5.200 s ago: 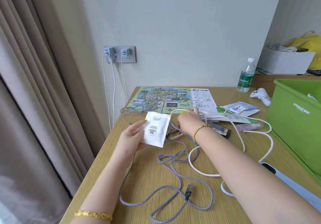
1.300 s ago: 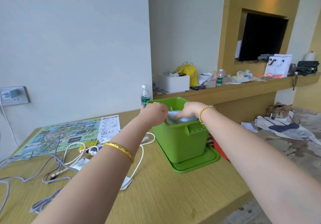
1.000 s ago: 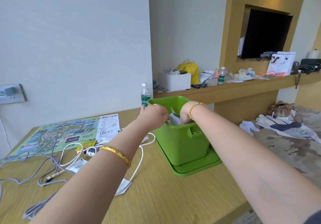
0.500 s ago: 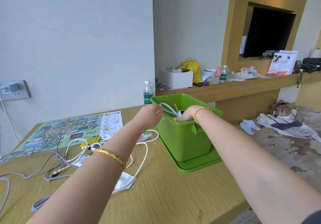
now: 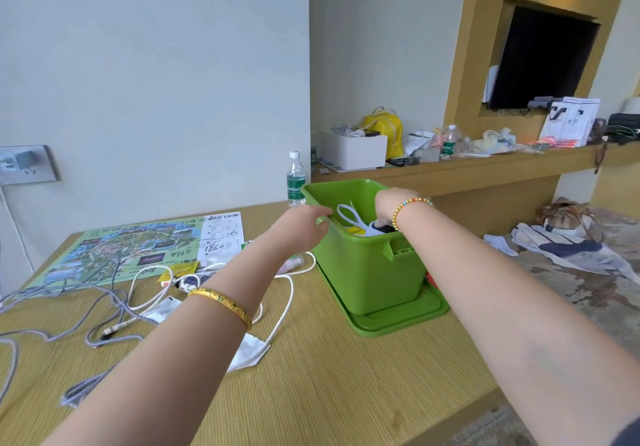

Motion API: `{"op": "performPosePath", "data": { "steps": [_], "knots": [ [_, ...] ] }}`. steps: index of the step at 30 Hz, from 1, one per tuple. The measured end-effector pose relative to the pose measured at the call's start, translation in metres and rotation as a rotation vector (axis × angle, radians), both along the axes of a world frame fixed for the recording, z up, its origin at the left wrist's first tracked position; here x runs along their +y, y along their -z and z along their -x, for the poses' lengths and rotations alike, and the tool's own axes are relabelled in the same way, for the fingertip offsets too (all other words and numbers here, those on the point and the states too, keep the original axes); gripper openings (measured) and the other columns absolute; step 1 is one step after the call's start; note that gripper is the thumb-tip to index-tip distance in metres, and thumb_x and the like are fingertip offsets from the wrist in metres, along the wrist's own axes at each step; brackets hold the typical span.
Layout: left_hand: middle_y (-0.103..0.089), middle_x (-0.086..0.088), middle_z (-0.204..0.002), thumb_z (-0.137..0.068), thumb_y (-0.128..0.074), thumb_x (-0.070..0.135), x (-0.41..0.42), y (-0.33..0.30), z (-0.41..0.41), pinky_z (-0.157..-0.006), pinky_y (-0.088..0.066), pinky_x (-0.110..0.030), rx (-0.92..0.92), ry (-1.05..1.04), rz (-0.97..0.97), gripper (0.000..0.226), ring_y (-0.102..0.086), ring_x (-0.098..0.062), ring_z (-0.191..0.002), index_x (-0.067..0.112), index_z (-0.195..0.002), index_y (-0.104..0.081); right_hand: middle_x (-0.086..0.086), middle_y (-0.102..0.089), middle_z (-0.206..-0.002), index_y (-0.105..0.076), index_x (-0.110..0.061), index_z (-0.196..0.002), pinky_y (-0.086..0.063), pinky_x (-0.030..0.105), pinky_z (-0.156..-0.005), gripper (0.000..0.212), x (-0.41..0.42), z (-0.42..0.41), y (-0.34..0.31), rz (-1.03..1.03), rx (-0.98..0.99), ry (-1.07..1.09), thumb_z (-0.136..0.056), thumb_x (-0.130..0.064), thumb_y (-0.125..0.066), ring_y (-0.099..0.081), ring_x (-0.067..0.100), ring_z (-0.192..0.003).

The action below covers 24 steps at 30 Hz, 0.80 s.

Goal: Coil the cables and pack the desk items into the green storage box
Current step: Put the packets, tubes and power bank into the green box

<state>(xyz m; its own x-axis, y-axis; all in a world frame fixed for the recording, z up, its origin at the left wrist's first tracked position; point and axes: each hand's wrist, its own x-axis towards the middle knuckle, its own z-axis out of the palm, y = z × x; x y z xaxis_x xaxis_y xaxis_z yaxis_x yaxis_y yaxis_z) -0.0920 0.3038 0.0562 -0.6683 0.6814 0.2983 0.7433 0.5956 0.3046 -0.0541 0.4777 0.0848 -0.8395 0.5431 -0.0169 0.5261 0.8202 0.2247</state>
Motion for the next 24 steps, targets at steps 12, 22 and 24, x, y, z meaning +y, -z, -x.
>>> {"op": "performPosePath", "data": {
  "steps": [12, 22, 24],
  "knots": [
    [-0.058, -0.010, -0.125, -0.088, -0.053, 0.008, -0.122, 0.058, 0.005, -0.088, -0.039, -0.027, -0.089, -0.240, -0.242, 0.038, -0.055, -0.026, -0.111, 0.014, -0.126, -0.054, 0.009, -0.062, -0.093, -0.068, -0.011, -0.093, -0.044, 0.033, -0.078, 0.019, -0.165, -0.005, 0.055, 0.632, 0.912, -0.654, -0.091, -0.016, -0.050, -0.055, 0.023, -0.090],
    [-0.054, -0.007, -0.133, -0.086, -0.050, 0.005, -0.196, 0.138, 0.003, -0.088, -0.038, -0.025, -0.194, -0.345, -0.071, 0.046, -0.052, -0.023, -0.117, 0.015, -0.131, -0.051, 0.009, -0.061, -0.106, -0.066, -0.010, -0.097, -0.046, 0.035, -0.086, 0.020, -0.216, 0.002, 0.157, 0.752, 0.461, -0.504, -0.092, -0.020, -0.049, -0.056, 0.024, -0.100],
    [-0.053, -0.005, -0.133, -0.083, -0.050, 0.002, -0.198, 0.145, 0.003, -0.089, -0.037, -0.023, -0.158, -0.325, -0.073, 0.046, -0.051, -0.023, -0.119, 0.012, -0.128, -0.053, 0.007, -0.056, -0.113, -0.062, -0.013, -0.106, -0.041, 0.033, -0.091, 0.026, -0.219, 0.002, 0.168, 0.711, 0.442, -0.489, -0.092, -0.032, -0.051, -0.051, 0.024, -0.108]
  ]
}}
